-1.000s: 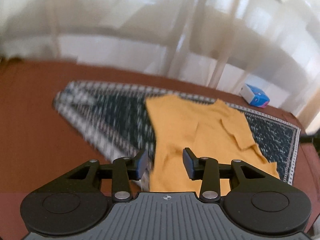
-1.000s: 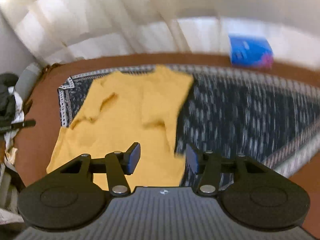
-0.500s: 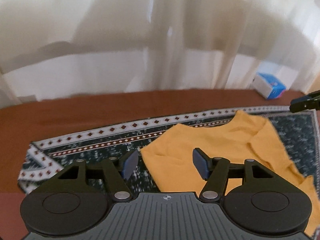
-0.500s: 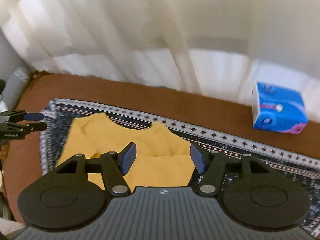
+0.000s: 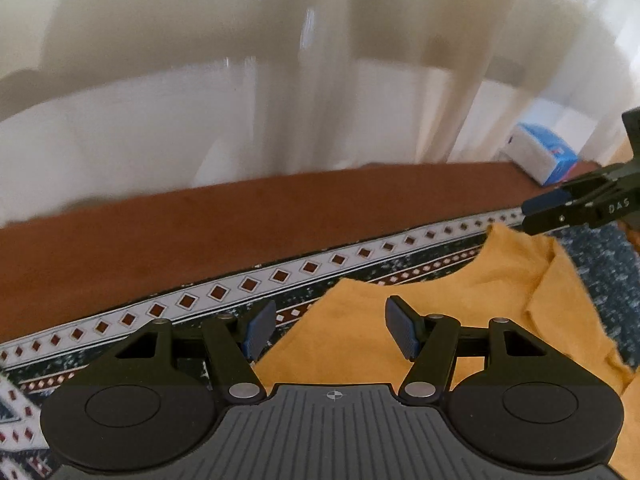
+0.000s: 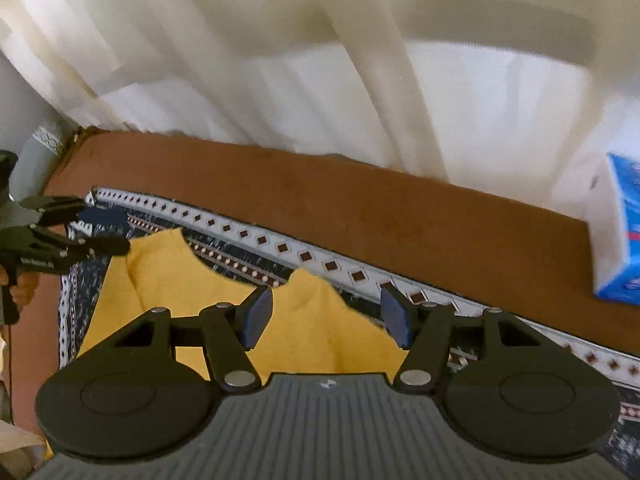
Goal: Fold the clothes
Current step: 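Open both grippers and move them to the collar edge of the shirt, then pinch the collar edge with the left gripper while the right gripper pinches it too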
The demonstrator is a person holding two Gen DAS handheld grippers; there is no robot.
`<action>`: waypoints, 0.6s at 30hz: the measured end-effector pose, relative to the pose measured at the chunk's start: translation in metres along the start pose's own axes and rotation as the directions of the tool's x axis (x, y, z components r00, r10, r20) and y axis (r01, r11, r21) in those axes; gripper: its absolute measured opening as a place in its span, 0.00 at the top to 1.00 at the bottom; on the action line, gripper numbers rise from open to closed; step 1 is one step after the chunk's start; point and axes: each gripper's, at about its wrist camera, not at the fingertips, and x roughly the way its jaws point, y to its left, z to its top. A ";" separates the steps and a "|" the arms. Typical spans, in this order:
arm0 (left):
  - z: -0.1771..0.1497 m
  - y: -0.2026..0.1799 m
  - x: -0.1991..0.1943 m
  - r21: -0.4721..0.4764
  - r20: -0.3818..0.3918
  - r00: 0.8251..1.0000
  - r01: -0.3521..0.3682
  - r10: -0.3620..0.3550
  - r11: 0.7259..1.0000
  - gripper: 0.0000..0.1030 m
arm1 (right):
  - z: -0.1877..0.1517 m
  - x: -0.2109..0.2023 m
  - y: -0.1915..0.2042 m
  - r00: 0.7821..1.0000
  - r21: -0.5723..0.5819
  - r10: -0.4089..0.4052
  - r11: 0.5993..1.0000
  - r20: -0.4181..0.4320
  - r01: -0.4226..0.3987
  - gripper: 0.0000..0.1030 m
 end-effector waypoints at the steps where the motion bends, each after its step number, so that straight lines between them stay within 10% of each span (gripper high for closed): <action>1: 0.000 0.001 0.004 -0.001 -0.012 1.000 0.010 -0.010 1.000 0.28 | -0.001 0.005 -0.003 1.000 0.004 0.013 1.000 -0.005 -0.013 0.37; 18: 0.001 -0.002 0.024 0.069 -0.059 0.997 0.061 -0.057 0.996 0.43 | -0.009 0.019 -0.001 0.997 -0.102 0.054 0.993 -0.052 -0.059 0.57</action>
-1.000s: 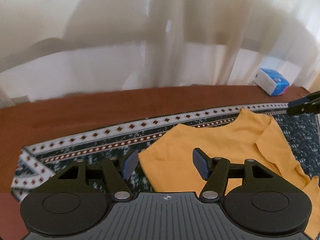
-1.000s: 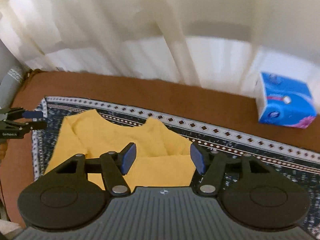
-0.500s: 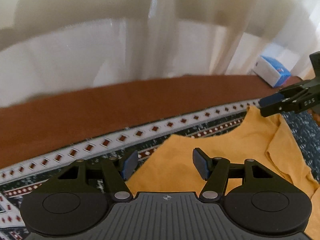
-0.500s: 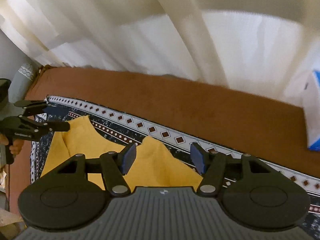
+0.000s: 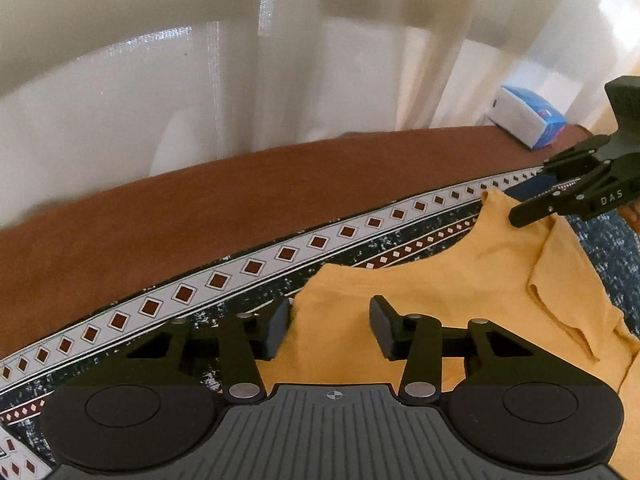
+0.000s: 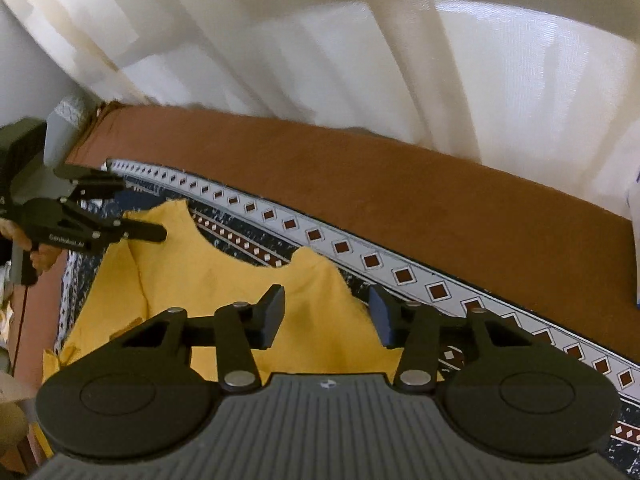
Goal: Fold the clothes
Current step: 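Pinch the collar edge with the left gripper while the right gripper pinches it too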
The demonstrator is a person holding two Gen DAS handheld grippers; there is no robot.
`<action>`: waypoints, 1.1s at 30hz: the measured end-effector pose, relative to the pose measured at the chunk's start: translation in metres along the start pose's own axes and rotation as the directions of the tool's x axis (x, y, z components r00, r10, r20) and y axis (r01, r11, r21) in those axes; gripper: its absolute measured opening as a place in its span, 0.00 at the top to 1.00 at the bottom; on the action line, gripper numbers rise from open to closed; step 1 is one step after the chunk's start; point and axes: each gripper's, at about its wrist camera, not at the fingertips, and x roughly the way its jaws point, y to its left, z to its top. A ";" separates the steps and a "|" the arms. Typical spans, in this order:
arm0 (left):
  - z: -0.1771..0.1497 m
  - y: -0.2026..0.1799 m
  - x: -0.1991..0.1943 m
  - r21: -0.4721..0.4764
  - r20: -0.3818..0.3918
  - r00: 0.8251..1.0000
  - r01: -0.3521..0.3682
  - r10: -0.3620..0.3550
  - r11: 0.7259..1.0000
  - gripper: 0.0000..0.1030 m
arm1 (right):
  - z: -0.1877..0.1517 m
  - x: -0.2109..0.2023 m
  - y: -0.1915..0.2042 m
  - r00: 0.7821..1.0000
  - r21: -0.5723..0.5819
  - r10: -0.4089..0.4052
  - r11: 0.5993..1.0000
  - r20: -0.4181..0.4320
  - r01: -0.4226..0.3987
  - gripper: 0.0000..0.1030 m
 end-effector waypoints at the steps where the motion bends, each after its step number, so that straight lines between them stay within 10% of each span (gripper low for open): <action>1: 0.000 0.001 -0.001 -0.006 0.003 1.000 0.000 0.000 1.000 0.43 | 0.000 0.000 0.000 1.000 -0.004 -0.002 1.000 0.000 0.002 0.58; 6: -0.001 -0.004 0.003 0.019 0.006 1.000 -0.016 0.016 1.000 0.34 | 0.001 0.003 0.000 1.000 -0.011 -0.008 1.000 0.005 0.008 0.61; 9: -0.001 -0.009 0.004 0.056 0.020 0.998 -0.057 0.056 0.997 0.83 | 0.002 0.006 0.001 1.000 -0.023 -0.025 0.999 0.007 0.025 0.82; 12: 0.001 -0.009 0.002 0.067 0.015 0.998 -0.067 0.066 0.996 0.99 | 0.003 0.006 0.000 1.000 -0.009 -0.022 1.000 -0.004 0.022 0.95; 24: -0.003 -0.047 -0.099 0.067 0.181 0.983 -0.050 0.037 0.997 1.00 | -0.004 -0.076 0.034 0.992 -0.044 0.028 0.999 0.127 -0.022 0.96; 33: -0.078 -0.122 -0.209 0.072 0.300 0.954 -0.040 0.016 0.997 1.00 | -0.079 -0.183 0.108 0.972 -0.148 0.077 0.988 0.220 -0.045 0.96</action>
